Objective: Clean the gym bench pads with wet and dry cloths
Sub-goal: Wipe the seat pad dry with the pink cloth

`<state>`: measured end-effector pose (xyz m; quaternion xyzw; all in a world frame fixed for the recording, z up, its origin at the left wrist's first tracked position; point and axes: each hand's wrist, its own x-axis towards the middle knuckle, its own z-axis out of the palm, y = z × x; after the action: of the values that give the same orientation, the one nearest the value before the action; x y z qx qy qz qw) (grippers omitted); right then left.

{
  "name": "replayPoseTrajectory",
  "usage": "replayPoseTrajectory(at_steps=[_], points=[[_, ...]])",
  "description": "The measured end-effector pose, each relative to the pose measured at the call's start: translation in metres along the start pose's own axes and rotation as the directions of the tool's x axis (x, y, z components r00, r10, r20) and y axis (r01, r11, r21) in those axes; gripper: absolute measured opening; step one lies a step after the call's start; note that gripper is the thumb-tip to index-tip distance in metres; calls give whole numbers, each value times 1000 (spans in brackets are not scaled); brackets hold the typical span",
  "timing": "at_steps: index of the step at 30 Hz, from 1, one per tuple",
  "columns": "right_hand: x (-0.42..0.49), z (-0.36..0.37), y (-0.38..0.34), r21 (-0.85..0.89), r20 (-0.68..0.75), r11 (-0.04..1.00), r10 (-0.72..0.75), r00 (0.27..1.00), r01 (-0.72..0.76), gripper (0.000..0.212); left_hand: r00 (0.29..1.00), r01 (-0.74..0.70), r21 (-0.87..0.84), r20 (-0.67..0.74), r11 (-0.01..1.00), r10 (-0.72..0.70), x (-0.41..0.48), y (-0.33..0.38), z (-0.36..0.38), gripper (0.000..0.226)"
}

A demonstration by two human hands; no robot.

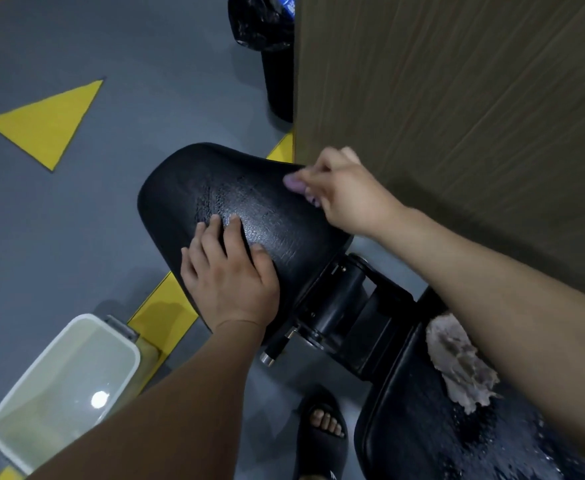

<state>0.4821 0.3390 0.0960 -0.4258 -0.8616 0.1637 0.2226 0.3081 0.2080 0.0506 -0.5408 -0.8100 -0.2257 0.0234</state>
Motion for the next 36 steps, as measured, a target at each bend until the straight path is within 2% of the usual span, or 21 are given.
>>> replayPoseTrajectory(at_steps=[2,4,7,9,11,13,15,16,18,23,26,29,32,34,36], points=[[28,8,10,-99,22,988,118,993,-116,23,1000,-2,3,6,1000,2,0,0,0,51],[41,19,1,-151,42,979,148,988,-140,23,1000,-2,8,2,1000,2,0,0,1,51],[16,26,-35,-109,63,993,-48,997,54,15,1000,-8,-8,-2,1000,8,-1,-3,2,52],[-9,19,-49,-40,160,976,-206,965,215,20,1000,-12,-11,-9,1000,12,0,-4,3,53],[-9,10,-41,-10,215,956,-283,935,292,28,1000,-15,-5,-15,1000,15,0,-3,2,53],[11,11,-16,-80,130,968,-228,965,239,25,1000,-13,-6,-10,1000,13,1,-2,2,53],[35,15,0,-156,27,985,-68,997,71,15,1000,-10,-2,-1,1000,10,1,-2,1,53],[42,18,0,-174,27,985,10,1000,-5,11,1000,-11,2,-1,1000,11,1,-3,1,53],[41,24,-9,-189,49,982,36,998,-26,11,1000,-16,7,-4,1000,16,0,-3,1,52],[8,4,-16,-48,174,982,-171,970,182,35,1000,-7,17,10,1000,7,1,-3,1,51],[31,-7,3,-93,227,993,-49,973,72,37,1000,-7,6,25,1000,7,1,-2,-2,52],[73,4,6,-147,382,988,108,918,-55,31,999,-5,4,36,1000,5,1,-2,-4,53],[115,22,-4,-110,470,984,176,865,-140,22,999,-2,7,44,1000,2,1,-2,-3,53],[137,34,-14,-111,481,981,194,855,-160,28,999,-4,8,42,1000,4,1,-2,-3,53],[155,45,-24,-112,478,981,193,857,-159,24,999,-4,4,33,1000,4,1,-2,-2,54]])
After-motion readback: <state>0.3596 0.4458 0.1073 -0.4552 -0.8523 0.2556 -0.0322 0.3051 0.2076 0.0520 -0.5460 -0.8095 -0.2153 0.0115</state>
